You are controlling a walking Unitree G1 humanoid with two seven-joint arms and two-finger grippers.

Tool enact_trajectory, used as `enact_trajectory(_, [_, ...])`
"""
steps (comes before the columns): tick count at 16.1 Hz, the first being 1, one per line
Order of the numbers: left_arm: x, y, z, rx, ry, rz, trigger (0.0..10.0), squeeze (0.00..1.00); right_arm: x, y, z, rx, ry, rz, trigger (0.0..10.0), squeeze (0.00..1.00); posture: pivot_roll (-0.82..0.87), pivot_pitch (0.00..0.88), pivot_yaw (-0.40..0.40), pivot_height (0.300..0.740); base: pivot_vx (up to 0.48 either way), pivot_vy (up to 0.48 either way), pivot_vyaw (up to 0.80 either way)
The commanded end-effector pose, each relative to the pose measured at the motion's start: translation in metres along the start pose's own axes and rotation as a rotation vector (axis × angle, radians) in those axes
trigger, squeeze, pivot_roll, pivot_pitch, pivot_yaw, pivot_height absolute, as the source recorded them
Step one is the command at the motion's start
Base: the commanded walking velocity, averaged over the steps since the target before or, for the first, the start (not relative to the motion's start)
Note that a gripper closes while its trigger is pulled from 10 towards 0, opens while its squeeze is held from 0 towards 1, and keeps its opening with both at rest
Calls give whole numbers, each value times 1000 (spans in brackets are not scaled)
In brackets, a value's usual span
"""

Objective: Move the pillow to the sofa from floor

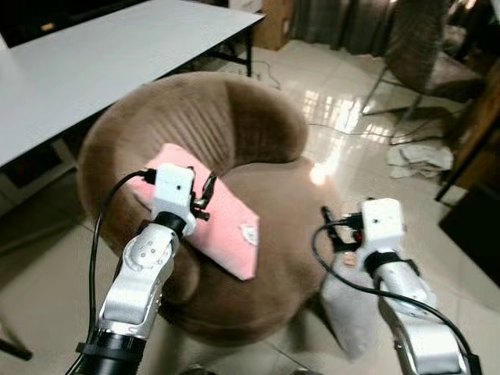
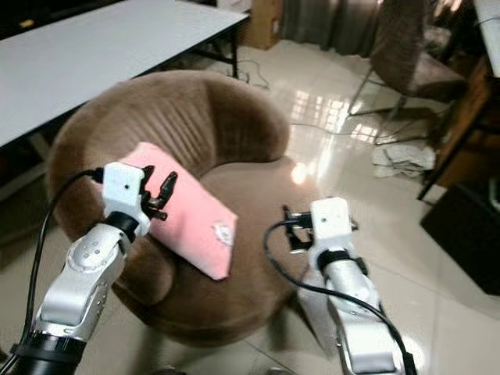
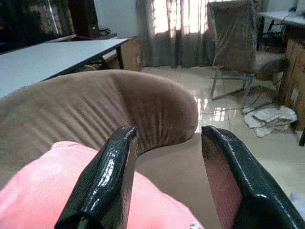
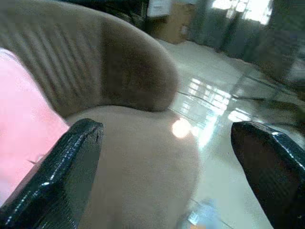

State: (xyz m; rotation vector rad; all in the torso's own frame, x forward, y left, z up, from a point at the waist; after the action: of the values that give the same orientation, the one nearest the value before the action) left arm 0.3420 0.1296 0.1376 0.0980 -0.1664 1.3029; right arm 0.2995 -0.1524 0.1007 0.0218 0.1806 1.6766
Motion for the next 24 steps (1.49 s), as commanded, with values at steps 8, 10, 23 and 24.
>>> enact_trajectory(8, [5, 1, -2, 18, -30, 16, 10000, 0, 8, -1, -1, 8, 13, 34, 10000, 0, -64, 15, 24, 740, 0, -442, 152])
enact_trajectory(10, [5, 0, -1, 16, -34, 16, 10000, 0, 8, -1, -2, 8, 15, 36, 10000, 0, -65, 12, 25, 740, 0, -444, 528])
enact_trajectory(23, [3, -2, -3, 20, -52, 16, 10000, 0, 5, 0, -3, 7, 32, 43, 10000, 0, -69, 0, 28, 740, 0, -442, 800])
enact_trajectory(24, [3, -2, -3, 19, -52, 16, 10000, 0, 5, 0, -3, 7, 33, 44, 10000, 0, -69, 0, 28, 740, 0, -442, 800])
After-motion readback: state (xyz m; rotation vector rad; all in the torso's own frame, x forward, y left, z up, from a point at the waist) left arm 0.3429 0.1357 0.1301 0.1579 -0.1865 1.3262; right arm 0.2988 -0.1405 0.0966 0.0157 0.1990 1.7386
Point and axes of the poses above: a point about 5 cm out from each wrist's last joint towards the gripper, its own y axis pointing back from the gripper into the wrist, its own z axis along the axis of the wrist's last joint, x = y × z, the point moved 5 cm from there along -y, pointing out of the wrist towards the gripper, and after that the axes turned 3 degrees about -y, right-handed, at the moved point
